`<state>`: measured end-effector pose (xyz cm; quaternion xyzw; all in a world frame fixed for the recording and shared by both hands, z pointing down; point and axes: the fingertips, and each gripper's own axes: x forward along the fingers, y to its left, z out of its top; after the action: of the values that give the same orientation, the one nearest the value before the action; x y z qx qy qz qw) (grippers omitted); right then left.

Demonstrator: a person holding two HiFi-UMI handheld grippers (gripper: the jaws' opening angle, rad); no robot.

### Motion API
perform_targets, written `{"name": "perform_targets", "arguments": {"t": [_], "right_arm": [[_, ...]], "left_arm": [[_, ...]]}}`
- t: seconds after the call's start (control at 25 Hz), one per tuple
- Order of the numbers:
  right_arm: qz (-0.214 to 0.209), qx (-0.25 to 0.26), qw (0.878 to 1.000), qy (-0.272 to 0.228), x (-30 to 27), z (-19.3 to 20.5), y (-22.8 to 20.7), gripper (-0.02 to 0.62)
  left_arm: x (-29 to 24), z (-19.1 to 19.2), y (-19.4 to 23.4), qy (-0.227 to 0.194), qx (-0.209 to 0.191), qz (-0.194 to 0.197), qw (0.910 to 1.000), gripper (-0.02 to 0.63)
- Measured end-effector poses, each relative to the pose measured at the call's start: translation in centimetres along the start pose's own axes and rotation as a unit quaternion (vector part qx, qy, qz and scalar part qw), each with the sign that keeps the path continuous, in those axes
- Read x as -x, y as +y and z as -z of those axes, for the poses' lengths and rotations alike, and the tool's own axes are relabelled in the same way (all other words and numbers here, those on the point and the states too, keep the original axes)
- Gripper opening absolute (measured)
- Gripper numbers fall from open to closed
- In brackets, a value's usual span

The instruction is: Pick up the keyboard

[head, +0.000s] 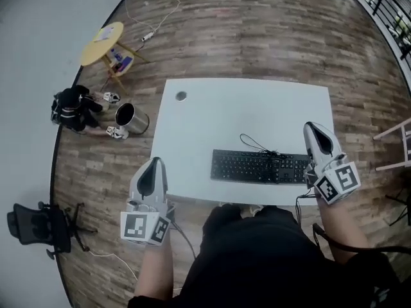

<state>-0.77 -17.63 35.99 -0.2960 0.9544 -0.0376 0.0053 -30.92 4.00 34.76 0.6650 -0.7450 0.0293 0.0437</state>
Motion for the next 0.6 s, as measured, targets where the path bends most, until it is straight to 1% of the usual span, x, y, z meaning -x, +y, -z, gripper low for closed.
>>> {"name": "perform_targets", "arguments": {"t": [0.08, 0.16, 0.24, 0.32, 0.4, 0.52, 0.6], "right_arm": [[0.04, 0.006, 0.999, 0.0, 0.9, 0.0, -0.8, 0.002], [0.085, 0.009, 0.996, 0.003, 2.1, 0.2, -1.5, 0.002], [0.134, 0.007, 0.991, 0.007, 3.9, 0.6, -1.6, 0.002], [0.174, 0.007, 0.985, 0.014, 5.9, 1.2, -1.3, 0.002], [0.196, 0.003, 0.98, 0.015, 7.3, 1.6, -1.2, 0.002], [0.223, -0.004, 0.975, 0.018, 9.3, 1.8, -1.6, 0.002], [0.227, -0.006, 0.973, 0.031, 10.7, 2.6, -1.8, 0.002]], "left_arm": [[-2.4, 0.6, 0.5, 0.01, -0.005, 0.037, 0.9992, -0.006], [-4.4, 1.1, 1.3, 0.013, 0.0, 0.066, 0.9977, -0.006], [-6.0, 1.5, 1.9, 0.011, 0.005, 0.098, 0.9951, -0.006], [-7.8, 2.1, 1.5, 0.012, 0.013, 0.133, 0.9909, -0.006], [-9.1, 3.0, 0.9, 0.02, 0.018, 0.156, 0.9874, -0.006], [-10.2, 3.8, -0.5, 0.032, 0.016, 0.191, 0.9809, -0.006], [-10.6, 4.4, -1.4, 0.04, 0.019, 0.207, 0.9773, -0.006]]}}
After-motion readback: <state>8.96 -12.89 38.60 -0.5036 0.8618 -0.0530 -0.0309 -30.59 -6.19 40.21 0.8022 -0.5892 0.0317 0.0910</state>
